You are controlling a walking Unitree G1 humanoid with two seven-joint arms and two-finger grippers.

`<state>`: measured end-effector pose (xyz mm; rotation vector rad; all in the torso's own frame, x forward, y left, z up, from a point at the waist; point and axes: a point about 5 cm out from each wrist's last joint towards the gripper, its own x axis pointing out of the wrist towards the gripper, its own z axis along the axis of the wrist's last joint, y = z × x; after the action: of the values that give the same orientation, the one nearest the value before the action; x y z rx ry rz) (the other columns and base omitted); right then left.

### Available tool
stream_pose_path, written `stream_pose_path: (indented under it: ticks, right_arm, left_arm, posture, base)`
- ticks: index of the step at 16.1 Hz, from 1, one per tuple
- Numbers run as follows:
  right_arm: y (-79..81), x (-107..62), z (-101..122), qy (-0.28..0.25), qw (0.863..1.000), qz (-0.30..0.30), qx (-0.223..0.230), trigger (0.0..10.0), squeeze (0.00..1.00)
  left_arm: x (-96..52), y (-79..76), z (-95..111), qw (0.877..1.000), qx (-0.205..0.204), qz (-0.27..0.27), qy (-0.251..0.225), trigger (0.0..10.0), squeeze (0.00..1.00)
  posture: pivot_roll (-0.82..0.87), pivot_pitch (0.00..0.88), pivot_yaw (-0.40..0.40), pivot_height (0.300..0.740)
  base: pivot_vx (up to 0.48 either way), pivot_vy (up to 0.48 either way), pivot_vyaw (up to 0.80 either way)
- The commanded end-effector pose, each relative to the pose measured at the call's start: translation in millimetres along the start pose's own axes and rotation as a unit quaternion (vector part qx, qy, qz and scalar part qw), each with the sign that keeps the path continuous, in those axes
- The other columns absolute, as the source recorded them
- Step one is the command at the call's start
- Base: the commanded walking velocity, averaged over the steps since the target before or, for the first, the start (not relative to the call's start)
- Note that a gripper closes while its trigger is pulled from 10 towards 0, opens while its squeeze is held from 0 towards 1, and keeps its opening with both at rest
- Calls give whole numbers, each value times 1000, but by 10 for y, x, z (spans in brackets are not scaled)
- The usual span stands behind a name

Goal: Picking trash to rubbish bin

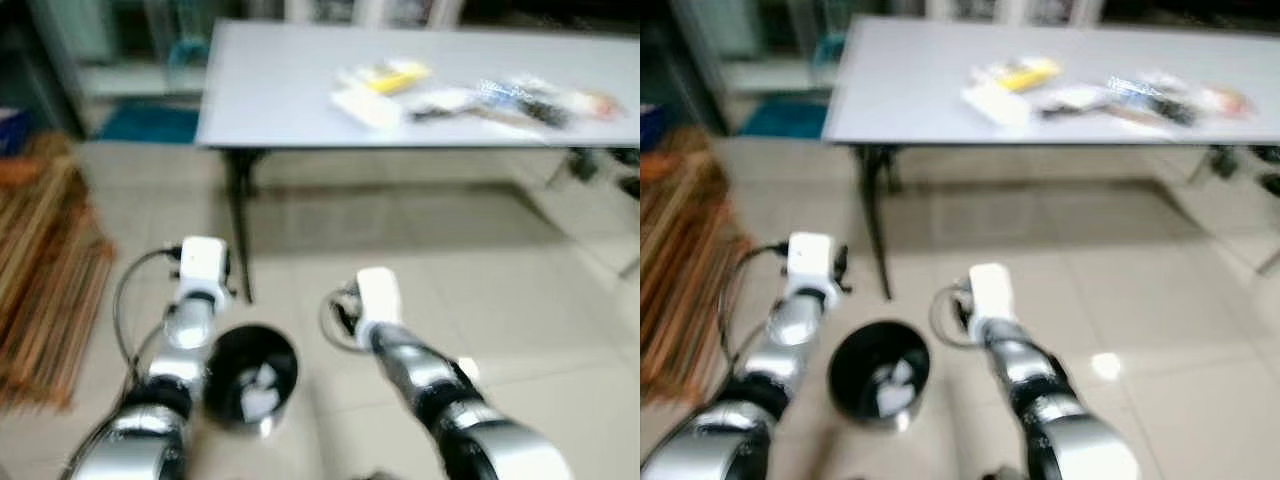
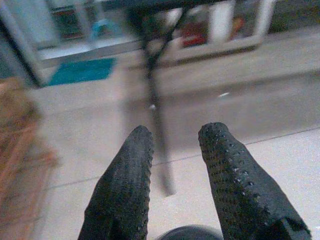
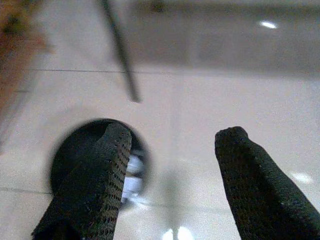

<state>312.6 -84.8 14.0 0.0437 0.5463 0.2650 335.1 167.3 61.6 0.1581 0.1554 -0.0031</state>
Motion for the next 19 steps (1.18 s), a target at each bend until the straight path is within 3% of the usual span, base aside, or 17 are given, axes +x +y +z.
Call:
stream_pose_path:
  ticks: [1,13,17,19]
  right_arm:
    - [119,25,86,-16,1000,16,5,10000,0]
    - [156,25,83,-19,1000,23,-10,10000,0]
    - [164,24,88,-24,999,23,-8,10000,0]
    - [152,24,93,-25,999,21,4,10000,0]
  left_arm:
    - [-9,53,-24,1000,8,5,4,10000,0]
    - [-6,41,-24,1000,8,3,5,10000,0]
    - [-4,42,-24,1000,7,2,6,10000,0]
    - [-4,42,-24,1000,6,3,7,10000,0]
  posture:
    - [42,29,-31,737]
    - [43,14,-28,737]
    - [43,16,-27,737]
    - [44,19,-28,737]
  base:
    - [0,0,0]
    - [0,0,0]
    - [0,0,800]
    - [0,0,0]
